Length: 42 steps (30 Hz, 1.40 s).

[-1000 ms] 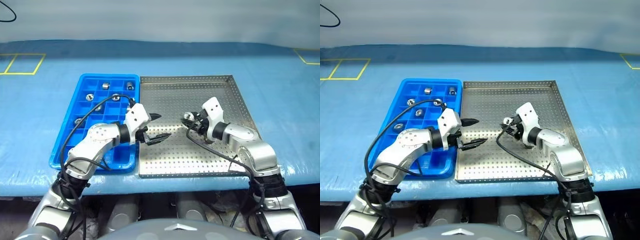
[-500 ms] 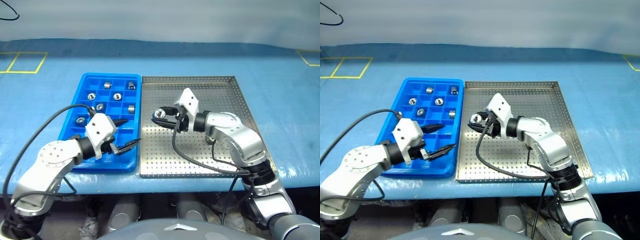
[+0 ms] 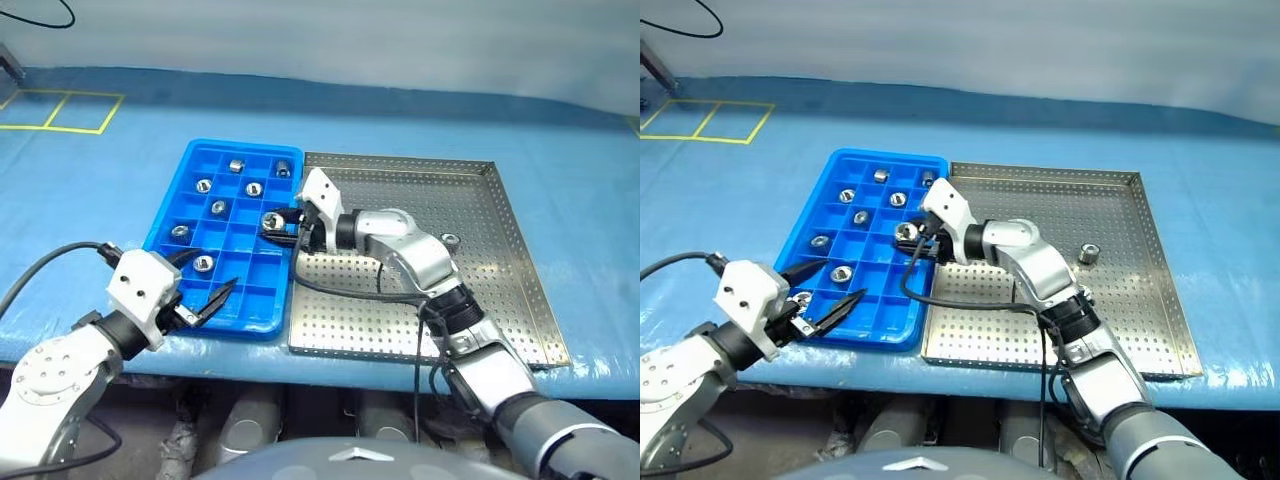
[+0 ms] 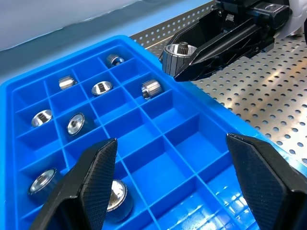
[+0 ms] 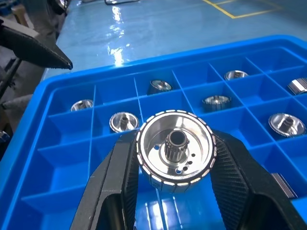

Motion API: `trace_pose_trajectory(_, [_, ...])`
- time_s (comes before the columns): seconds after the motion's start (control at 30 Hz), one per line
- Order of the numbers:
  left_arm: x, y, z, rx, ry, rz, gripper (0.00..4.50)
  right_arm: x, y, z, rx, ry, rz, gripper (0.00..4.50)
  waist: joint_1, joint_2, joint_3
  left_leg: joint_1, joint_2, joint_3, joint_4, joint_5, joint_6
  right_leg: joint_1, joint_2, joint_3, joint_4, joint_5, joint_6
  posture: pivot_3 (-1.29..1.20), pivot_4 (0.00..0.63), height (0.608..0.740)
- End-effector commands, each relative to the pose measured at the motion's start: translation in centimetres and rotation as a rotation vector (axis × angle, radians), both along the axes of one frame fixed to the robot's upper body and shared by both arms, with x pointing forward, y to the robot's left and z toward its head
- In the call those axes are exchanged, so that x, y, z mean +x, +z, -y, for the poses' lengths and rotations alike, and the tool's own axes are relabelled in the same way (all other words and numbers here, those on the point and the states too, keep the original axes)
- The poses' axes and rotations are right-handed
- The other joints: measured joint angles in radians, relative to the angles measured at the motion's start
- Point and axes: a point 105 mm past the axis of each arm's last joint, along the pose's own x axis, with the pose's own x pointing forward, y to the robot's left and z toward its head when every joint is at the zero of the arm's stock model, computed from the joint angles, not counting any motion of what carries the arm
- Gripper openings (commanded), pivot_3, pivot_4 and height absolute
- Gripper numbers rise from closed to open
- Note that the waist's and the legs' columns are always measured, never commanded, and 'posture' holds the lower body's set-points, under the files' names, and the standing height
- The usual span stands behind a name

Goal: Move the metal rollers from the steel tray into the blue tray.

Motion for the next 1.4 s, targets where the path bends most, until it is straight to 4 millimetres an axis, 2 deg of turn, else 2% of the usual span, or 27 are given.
trace_pose_trajectory(0.03, [-0.2,1.2,0.2,-0.009,0.033,0.067,3.96,0.6,1.3,-1.6,0.047,0.013,0.052,1.92,0.001,0.0,0.0,0.0,0.0,0.0,0.0,0.0,-0.001,0.0,0.001,0.0,0.0,0.0,0.0,0.19,0.15,0.74])
trace_pose_trajectory(0.5, [-0.2,1.2,-0.4,-0.022,0.086,0.082,3.96,1.9,-0.3,-5.1,0.092,0.04,-0.018,1.92,0.004,0.001,0.0,0.001,0.001,-0.008,-0.003,0.003,-0.008,0.001,0.003,-0.006,0.002,-0.003,-0.006,0.2,0.15,0.74])
trace_pose_trajectory(0.73, [-0.1,1.2,-0.3,-0.018,0.087,0.085,3.96,2.7,-1.3,-5.8,0.033,0.034,-0.01,1.92,0.003,0.002,0.0,0.001,0.003,-0.012,-0.004,0.003,-0.012,0.001,0.005,-0.01,0.003,-0.006,-0.009,0.21,0.15,0.74])
trace_pose_trajectory(0.97, [-0.1,1.2,-0.4,-0.009,0.09,0.086,3.96,3.0,-2.1,-5.6,-0.03,0.034,-0.007,1.92,0.004,0.002,0.001,0.001,0.009,-0.013,-0.005,0.002,-0.016,0.001,0.011,-0.012,0.003,-0.007,-0.012,0.21,0.15,0.74])
trace_pose_trajectory(1.13, [0.0,1.2,-0.4,-0.006,0.084,0.086,3.96,2.9,-1.7,-5.5,-0.005,0.048,-0.011,3.36,0.003,0.002,0.001,0.001,0.015,-0.015,-0.005,0.001,-0.02,0.0,0.015,-0.014,0.004,-0.01,-0.017,0.2,0.15,0.74])
trace_pose_trajectory(1.2, [0.1,1.2,-0.4,-0.005,0.079,0.087,3.96,2.6,-1.5,-5.4,0.0,0.069,-0.014,3.36,0.002,0.002,0.001,0.001,0.015,-0.015,-0.005,0.001,-0.021,0.0,0.015,-0.014,0.005,-0.011,-0.019,0.19,0.15,0.74])
trace_pose_trajectory(1.23, [0.2,1.2,-0.3,-0.005,0.074,0.087,3.96,2.6,-1.3,-5.4,0.012,0.065,0.001,3.87,0.002,0.002,0.001,0.001,0.015,-0.015,-0.005,0.0,-0.021,0.0,0.016,-0.015,0.005,-0.011,-0.02,0.19,0.15,0.74])
trace_pose_trajectory(1.27, [0.3,1.2,-0.3,-0.005,0.068,0.087,3.96,2.8,-0.8,-5.3,0.03,0.045,0.027,4.05,0.001,0.002,0.001,0.001,0.015,-0.016,-0.005,0.0,-0.021,0.0,0.016,-0.015,0.005,-0.012,-0.02,0.18,0.15,0.74])
trace_pose_trajectory(1.3, [0.4,1.2,-0.2,-0.005,0.063,0.087,3.96,3.1,-0.4,-5.2,0.046,0.018,0.059,4.43,0.0,0.002,0.001,0.001,0.015,-0.016,-0.005,0.0,-0.021,0.0,0.016,-0.015,0.005,-0.012,-0.02,0.17,0.15,0.74])
trace_pose_trajectory(1.4, [0.7,1.2,0.4,-0.017,0.027,0.085,3.96,3.3,0.6,-4.4,0.083,-0.007,0.067,4.49,0.001,0.002,0.001,0.001,0.015,-0.016,-0.005,0.0,-0.021,0.0,0.015,-0.015,0.005,-0.012,-0.02,0.15,0.15,0.74])
